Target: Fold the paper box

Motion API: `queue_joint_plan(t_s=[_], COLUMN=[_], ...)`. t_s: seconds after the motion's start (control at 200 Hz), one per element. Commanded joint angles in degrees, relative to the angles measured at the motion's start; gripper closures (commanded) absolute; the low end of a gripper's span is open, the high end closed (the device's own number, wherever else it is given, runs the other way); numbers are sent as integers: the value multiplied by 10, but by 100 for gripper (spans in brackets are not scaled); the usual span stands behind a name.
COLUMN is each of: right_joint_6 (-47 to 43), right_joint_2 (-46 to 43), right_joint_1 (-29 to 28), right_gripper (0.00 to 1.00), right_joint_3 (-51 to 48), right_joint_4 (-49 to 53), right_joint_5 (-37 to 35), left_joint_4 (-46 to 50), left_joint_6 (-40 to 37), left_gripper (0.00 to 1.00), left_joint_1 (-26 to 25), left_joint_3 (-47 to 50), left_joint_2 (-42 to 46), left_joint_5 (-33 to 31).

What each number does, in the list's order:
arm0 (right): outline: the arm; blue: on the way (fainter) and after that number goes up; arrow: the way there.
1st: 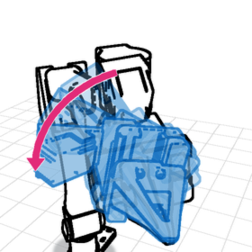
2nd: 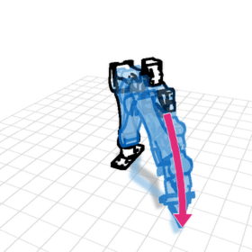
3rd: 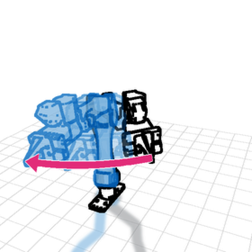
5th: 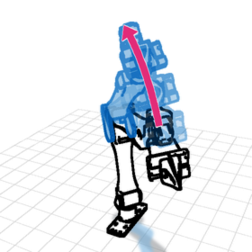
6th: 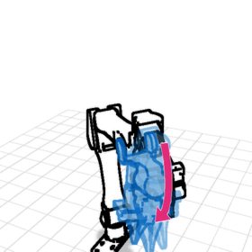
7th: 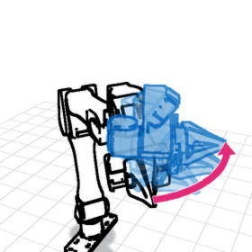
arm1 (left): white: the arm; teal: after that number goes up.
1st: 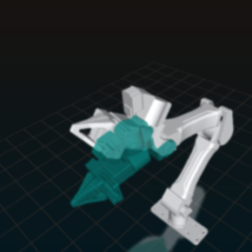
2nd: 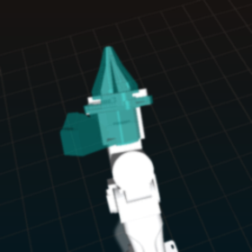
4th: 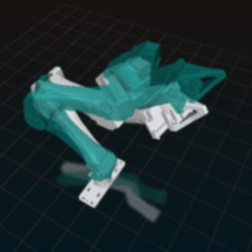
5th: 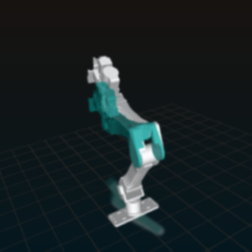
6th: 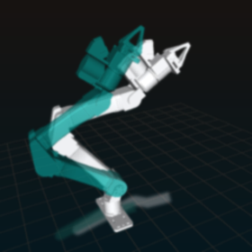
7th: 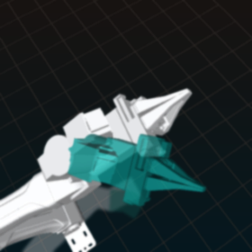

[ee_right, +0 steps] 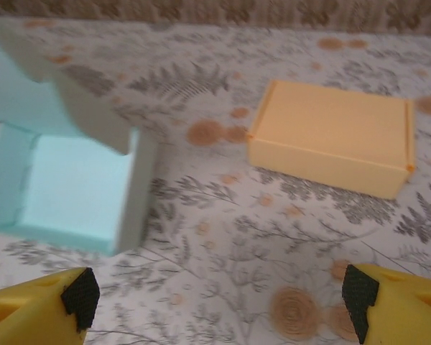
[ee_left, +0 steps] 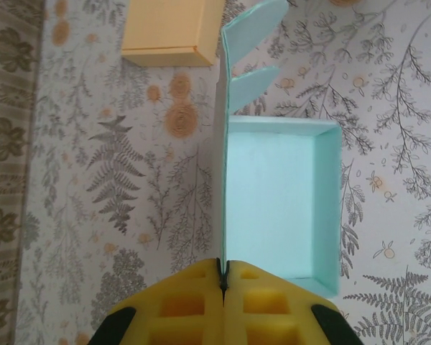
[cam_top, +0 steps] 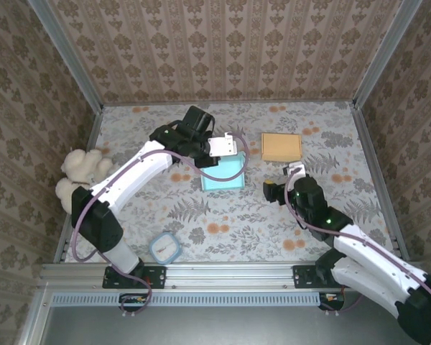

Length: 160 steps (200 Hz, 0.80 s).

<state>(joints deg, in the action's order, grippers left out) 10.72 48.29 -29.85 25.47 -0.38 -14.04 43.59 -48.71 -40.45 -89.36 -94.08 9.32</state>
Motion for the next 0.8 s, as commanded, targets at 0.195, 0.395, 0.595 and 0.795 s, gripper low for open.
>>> queue_joint_plan(t_s=[0.195,0.395,0.595,0.795], right_joint_6=[-229,-329,-402,-455], right_joint_2=[98,164,208,228], right_joint_1=[40,94,128,132], right_gripper=[18,33,42,45], right_joint_3=[-2,29,42,68], right_joint_4=[-238,-255,-244,-208], right_joint_5=[199,359,486,541], left_joint_4=[37,4,4,0], left_joint_6=[-86,-113,-123,-137], left_gripper=[100,100,100,100], left_joint_1=[1,-5,-8,-11], left_joint_3=[-2,38,47,53], left_joint_2=[6,22,32,46], left_joint_5=[52,64,81,108])
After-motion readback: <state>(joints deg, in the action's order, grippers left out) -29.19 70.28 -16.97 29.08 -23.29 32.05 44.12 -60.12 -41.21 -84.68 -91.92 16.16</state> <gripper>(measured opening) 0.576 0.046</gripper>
